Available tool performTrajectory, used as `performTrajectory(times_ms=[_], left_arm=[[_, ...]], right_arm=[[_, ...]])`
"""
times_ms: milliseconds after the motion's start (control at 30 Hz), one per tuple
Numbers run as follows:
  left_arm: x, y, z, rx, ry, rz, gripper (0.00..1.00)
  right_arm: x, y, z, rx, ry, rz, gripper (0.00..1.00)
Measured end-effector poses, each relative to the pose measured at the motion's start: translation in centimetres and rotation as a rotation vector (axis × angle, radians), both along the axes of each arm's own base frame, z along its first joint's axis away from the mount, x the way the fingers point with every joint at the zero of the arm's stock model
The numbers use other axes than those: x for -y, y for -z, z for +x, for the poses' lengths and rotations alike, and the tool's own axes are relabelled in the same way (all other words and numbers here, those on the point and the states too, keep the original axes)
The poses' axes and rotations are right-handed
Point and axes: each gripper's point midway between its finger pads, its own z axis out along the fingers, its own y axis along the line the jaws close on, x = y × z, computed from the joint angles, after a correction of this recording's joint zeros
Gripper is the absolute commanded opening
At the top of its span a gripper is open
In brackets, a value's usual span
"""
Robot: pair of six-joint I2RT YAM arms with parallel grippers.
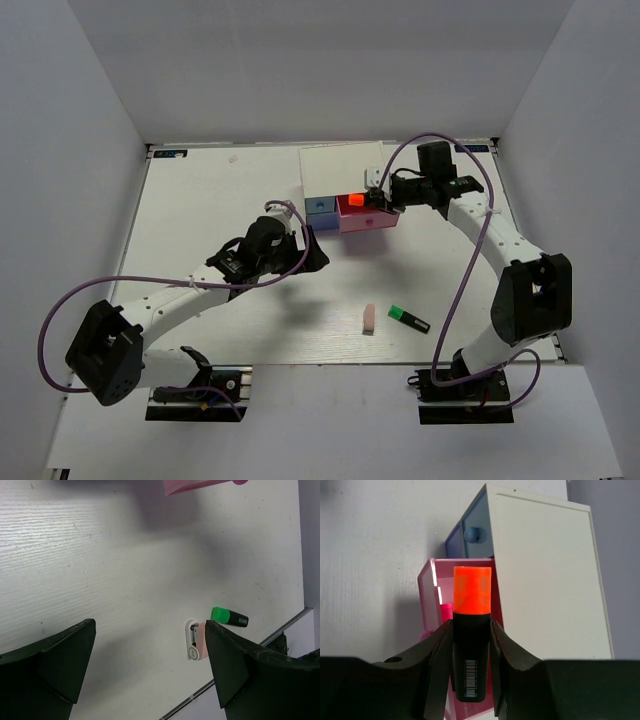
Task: Sort the stationery into containers
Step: Place the pen in the drawer.
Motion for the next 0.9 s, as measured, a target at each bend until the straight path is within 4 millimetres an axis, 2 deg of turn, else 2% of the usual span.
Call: performTrajectory(times_ms=[67, 100, 367, 433, 467, 567, 667, 733, 767, 800, 867, 900], left_arm=[[0.0, 0.0, 0.0, 0.001, -0.002, 0.001, 1.0], [0.0, 0.0, 0.0, 0.001, -0.003, 0.001, 1.0], [0.0, 0.0, 0.0, 0.001, -0.003, 0.002, 1.0], [0.0, 0.0, 0.1, 0.001, -0.003, 0.002, 1.0], [0.0, 0.1, 0.1, 0.0, -0.003, 0.003, 1.0], [0.0, 0.3, 0.1, -0.005, -0.003, 0.007, 1.0], [0.0, 0.3, 0.1, -0.005, -0.003, 0.007, 1.0], [0.0, 0.3, 0.1, -0.004, -0.003, 0.007, 1.0], [0.0, 0.3, 0.1, -0.005, -0.003, 0.006, 1.0], [0.0, 0.3, 0.1, -0.005, -0.003, 0.006, 1.0], [0.0, 0.3, 0.1, -0.005, -0.003, 0.006, 1.0], [0.0, 0.3, 0.1, -0.005, -0.003, 0.007, 1.0]], right_arm=[[0.0, 0.5, -0.2, -0.018, -0.006, -0.004, 0.42], [0.0, 0.6, -0.2, -0.023, -0.006, -0.005, 0.44], [-0.1, 0.5, -0.1, -0.03, 0.003, 0.002, 0.46], [-0.1, 0.4, -0.1, -0.034, 0.009, 0.009, 0.38], [-0.1, 0.3, 0.0, -0.035, 0.013, 0.013, 0.2], [0.2, -0.4, -0.4, -0.055, 0.023, 0.036, 0.02], [0.9, -1.8, -2.1, -0.083, 0.016, 0.062, 0.01], [1.6, -2.1, -4.4, -0.114, 0.009, 0.072, 0.11], [2.0, -1.9, -5.7, -0.14, 0.009, 0.072, 0.26], [2.2, -1.5, -7.0, -0.167, 0.011, 0.072, 0.3], [3.0, 0.4, -10.1, -0.219, 0.018, 0.054, 0.4], [3.5, 1.5, -11.5, -0.258, 0.033, 0.042, 0.48]])
